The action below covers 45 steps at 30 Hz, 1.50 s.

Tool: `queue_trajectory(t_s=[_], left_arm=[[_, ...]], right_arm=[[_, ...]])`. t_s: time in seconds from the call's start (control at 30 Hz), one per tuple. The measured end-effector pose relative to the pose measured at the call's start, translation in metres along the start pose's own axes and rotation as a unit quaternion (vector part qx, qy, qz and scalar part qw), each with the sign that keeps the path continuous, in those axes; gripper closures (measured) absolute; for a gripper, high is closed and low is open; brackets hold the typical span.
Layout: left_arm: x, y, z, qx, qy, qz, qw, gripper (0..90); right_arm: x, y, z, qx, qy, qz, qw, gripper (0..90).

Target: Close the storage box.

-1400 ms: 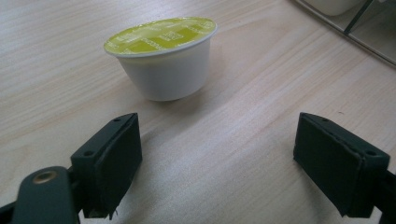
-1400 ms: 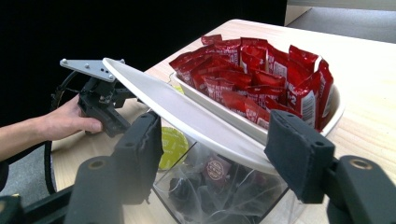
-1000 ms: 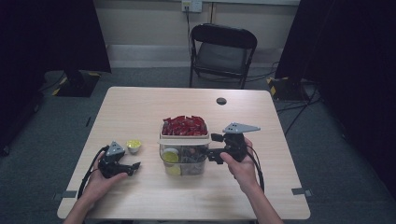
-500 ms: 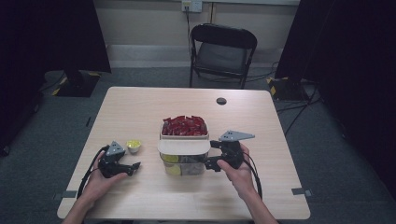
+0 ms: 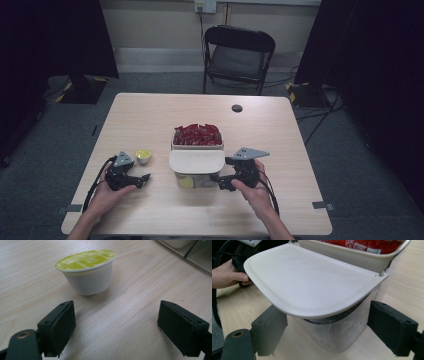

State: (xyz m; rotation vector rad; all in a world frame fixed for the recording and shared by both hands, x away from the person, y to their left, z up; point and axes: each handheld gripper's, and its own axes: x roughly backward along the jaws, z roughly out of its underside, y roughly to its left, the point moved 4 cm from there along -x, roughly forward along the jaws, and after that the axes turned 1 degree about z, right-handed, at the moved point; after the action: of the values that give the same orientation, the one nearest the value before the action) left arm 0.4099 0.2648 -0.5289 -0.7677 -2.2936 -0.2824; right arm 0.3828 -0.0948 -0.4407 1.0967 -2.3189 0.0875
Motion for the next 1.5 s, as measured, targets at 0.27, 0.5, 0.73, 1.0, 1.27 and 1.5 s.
queue_trajectory(t_s=[0.27,0.5,0.73,1.0,1.27,1.5], left_arm=[[0.000,0.000,0.000,0.000,0.000,0.000,1.0000,14.4],[0.000,0.000,0.000,0.000,0.000,0.001,1.0000,14.3],[0.000,0.000,0.000,0.000,0.000,0.000,1.0000,14.4],[0.000,0.000,0.000,0.000,0.000,0.000,1.0000,14.4],[0.000,0.000,0.000,0.000,0.000,0.000,1.0000,14.4],[0.000,0.000,0.000,0.000,-0.002,0.001,1.0000,14.5]], right_arm=[[-0.004,-0.003,0.012,-0.008,0.012,0.000,0.9999,15.4],[-0.007,-0.006,0.020,-0.008,0.022,0.005,0.9997,15.5],[0.002,-0.012,0.024,-0.019,0.016,0.014,0.9996,15.5],[0.017,-0.019,0.025,-0.028,0.010,0.033,0.9990,16.0],[0.039,-0.038,0.017,-0.038,-0.015,0.062,0.9972,16.0],[0.053,-0.062,0.019,-0.049,-0.020,0.100,0.9935,15.7]])
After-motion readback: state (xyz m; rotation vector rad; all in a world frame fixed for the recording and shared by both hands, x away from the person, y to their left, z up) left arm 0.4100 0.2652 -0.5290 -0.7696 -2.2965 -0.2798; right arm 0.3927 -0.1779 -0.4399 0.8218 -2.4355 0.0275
